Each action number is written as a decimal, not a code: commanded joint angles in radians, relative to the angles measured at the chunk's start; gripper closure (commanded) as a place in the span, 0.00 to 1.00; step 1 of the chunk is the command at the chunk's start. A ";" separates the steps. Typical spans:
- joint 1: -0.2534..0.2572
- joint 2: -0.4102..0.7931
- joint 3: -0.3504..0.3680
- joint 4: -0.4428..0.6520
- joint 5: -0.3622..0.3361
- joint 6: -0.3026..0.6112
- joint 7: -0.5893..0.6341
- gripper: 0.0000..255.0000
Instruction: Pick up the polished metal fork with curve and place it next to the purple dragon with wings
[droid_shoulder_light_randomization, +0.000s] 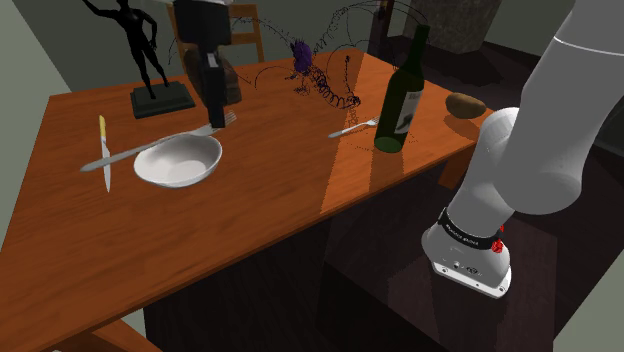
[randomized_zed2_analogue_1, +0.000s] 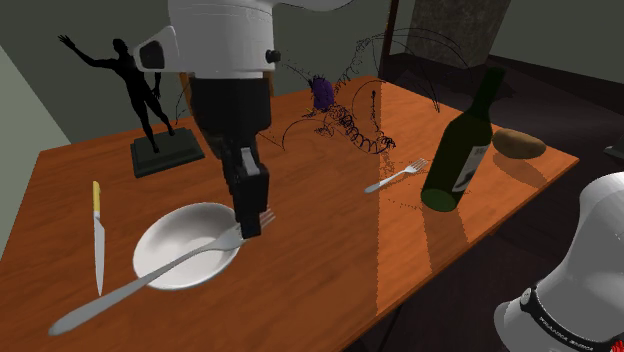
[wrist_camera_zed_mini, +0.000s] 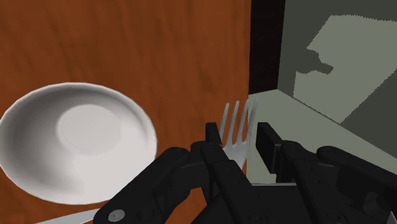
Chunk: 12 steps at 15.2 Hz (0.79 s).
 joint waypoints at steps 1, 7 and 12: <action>0.000 -0.001 0.000 0.026 -0.001 -0.027 0.008 1.00; -0.002 0.005 -0.002 0.114 -0.004 -0.106 0.028 1.00; -0.003 0.017 -0.002 0.195 -0.007 -0.173 0.046 1.00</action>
